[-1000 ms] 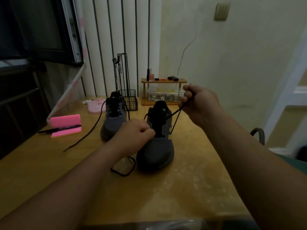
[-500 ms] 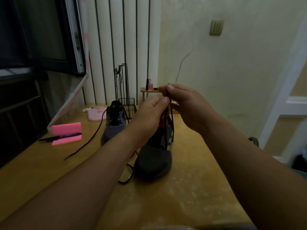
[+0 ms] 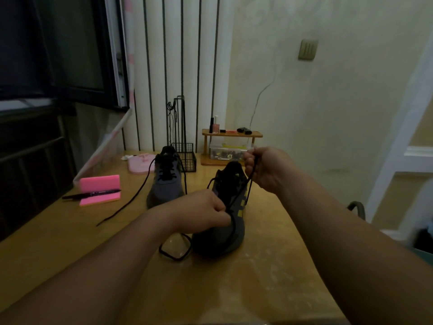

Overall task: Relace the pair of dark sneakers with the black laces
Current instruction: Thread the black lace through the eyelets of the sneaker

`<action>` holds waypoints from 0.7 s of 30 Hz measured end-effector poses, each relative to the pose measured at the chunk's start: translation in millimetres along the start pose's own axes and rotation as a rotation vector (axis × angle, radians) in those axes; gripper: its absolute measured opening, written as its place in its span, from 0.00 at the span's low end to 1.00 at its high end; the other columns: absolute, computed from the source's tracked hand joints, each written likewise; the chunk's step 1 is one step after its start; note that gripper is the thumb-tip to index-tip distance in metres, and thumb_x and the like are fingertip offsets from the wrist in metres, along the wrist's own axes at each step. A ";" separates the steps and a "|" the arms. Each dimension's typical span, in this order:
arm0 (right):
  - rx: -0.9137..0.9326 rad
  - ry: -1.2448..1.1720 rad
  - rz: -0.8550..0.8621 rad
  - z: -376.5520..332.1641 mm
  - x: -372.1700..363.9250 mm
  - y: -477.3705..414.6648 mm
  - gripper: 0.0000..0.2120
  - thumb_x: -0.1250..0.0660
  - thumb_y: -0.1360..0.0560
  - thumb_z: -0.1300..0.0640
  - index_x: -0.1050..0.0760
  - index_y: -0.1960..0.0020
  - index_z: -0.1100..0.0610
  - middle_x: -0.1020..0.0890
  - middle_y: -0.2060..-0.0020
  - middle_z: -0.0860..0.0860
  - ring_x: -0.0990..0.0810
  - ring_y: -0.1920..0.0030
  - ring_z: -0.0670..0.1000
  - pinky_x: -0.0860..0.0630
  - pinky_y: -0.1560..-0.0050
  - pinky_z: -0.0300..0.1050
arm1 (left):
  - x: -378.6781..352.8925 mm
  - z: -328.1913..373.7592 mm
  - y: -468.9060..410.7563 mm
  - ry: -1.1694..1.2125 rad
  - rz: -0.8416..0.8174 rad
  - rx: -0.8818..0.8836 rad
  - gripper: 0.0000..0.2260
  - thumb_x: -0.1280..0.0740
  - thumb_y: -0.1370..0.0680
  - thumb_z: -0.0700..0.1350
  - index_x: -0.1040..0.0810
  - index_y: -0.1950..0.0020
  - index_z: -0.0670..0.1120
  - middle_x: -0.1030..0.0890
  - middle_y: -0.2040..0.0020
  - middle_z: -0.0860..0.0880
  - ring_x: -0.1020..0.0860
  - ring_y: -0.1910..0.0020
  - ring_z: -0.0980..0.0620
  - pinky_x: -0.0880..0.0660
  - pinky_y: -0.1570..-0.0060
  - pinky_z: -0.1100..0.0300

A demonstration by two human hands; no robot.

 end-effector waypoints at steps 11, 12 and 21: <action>0.221 0.398 0.125 -3.7 30.5 -2.8 0.10 0.40 0.19 0.54 0.25 0.54 0.57 0.32 0.70 0.49 0.38 0.72 0.48 0.42 0.71 0.45 | -53.6 -16.9 -2.9 -0.132 0.412 -0.191 0.08 0.39 0.15 0.51 0.23 0.39 0.54 0.32 0.26 0.61 0.41 0.24 0.61 0.43 0.21 0.46; 0.285 0.364 0.119 -14.4 25.6 1.1 0.10 0.40 0.20 0.54 0.25 0.55 0.57 0.33 0.71 0.49 0.38 0.72 0.48 0.42 0.71 0.46 | -57.6 -17.5 -6.6 -0.130 0.476 -0.166 0.09 0.41 0.15 0.51 0.23 0.39 0.54 0.31 0.27 0.60 0.40 0.24 0.59 0.42 0.22 0.44; 0.312 0.352 -0.204 -10.2 -4.3 40.9 0.13 0.40 0.15 0.52 0.19 0.40 0.57 0.18 0.62 0.49 0.21 0.59 0.49 0.25 0.56 0.45 | -12.6 10.4 -0.4 0.291 0.796 -0.094 0.11 0.43 0.16 0.58 0.27 0.39 0.56 0.26 0.40 0.62 0.28 0.36 0.58 0.31 0.35 0.54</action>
Point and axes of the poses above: each hand's wrist, its own y-axis away from the middle knuckle, its own x-axis out of the back of the hand, z = x × y, the point moved 6 cm from there along -y, towards the middle knuckle
